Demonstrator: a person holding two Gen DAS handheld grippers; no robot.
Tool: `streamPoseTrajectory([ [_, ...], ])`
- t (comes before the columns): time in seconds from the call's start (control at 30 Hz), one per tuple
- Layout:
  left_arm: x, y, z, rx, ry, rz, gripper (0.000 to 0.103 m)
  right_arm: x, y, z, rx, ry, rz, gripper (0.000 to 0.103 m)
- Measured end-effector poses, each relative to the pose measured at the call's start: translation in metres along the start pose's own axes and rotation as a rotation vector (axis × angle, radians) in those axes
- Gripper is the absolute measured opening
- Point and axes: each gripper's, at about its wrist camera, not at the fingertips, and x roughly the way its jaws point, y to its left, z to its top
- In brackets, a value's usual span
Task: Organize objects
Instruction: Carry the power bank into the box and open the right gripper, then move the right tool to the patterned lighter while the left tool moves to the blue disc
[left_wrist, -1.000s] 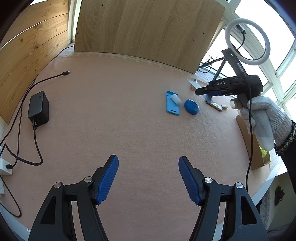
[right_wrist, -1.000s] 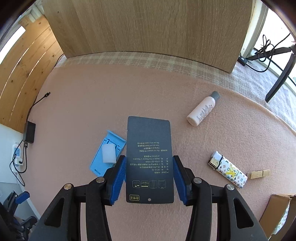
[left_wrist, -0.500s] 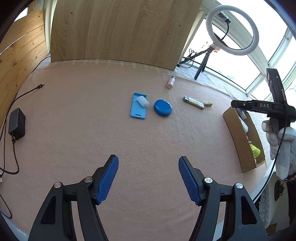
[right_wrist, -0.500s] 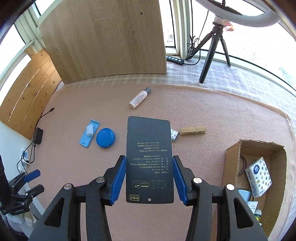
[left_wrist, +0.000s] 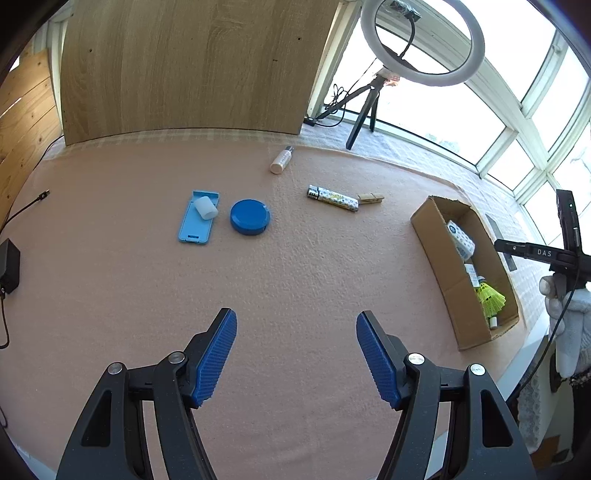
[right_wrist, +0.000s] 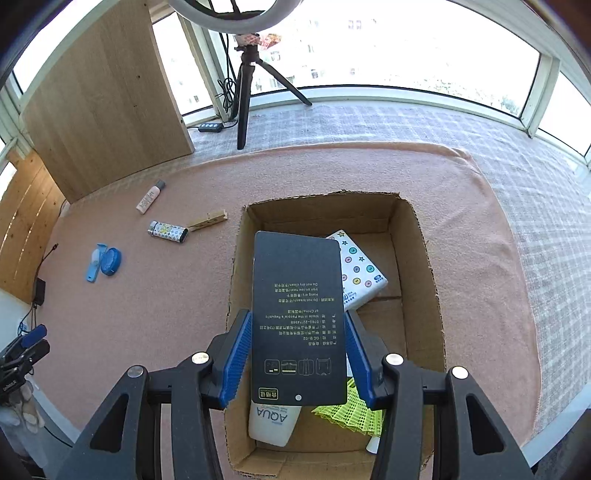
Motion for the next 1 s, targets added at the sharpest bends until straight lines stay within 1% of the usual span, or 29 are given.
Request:
streamPoseTrajectory([
  [0.17,0.000,-0.018,-0.002,-0.005,-0.009,0.017,0.071,0.003,-0.021,-0.012,0.012,0.008,0.010,0.046],
  [0.3,-0.008,-0.023,-0.004,-0.027,-0.032,0.036,0.071,0.004,-0.029,-0.016,0.007,0.007,0.024,0.046],
  [0.33,-0.010,-0.022,-0.004,-0.031,-0.037,0.041,0.071,0.005,-0.030,-0.016,-0.001,0.009,0.032,0.047],
  [0.43,-0.015,-0.017,-0.005,-0.034,-0.046,0.049,0.071,0.003,-0.030,-0.018,-0.010,-0.016,0.017,0.068],
  [0.5,-0.015,-0.010,-0.005,-0.031,-0.042,0.046,0.071,0.000,-0.030,-0.019,-0.001,-0.033,0.008,0.069],
  [0.6,-0.011,0.002,-0.003,-0.026,-0.023,0.048,0.071,-0.004,-0.028,-0.022,0.041,-0.054,0.031,0.069],
  [0.67,-0.009,0.010,-0.001,-0.018,-0.018,0.053,0.071,-0.006,-0.021,-0.022,0.059,-0.066,0.056,0.069],
  [0.8,-0.004,0.026,0.015,-0.017,-0.028,0.047,0.070,-0.007,0.003,-0.016,0.050,-0.089,0.094,0.069],
  [0.9,0.004,0.031,0.031,0.005,-0.038,0.061,0.070,-0.004,0.024,-0.004,0.040,-0.090,0.151,0.069],
  [1.0,0.012,0.036,0.049,0.019,-0.051,0.060,0.070,0.003,0.047,0.010,0.014,-0.083,0.187,0.069],
])
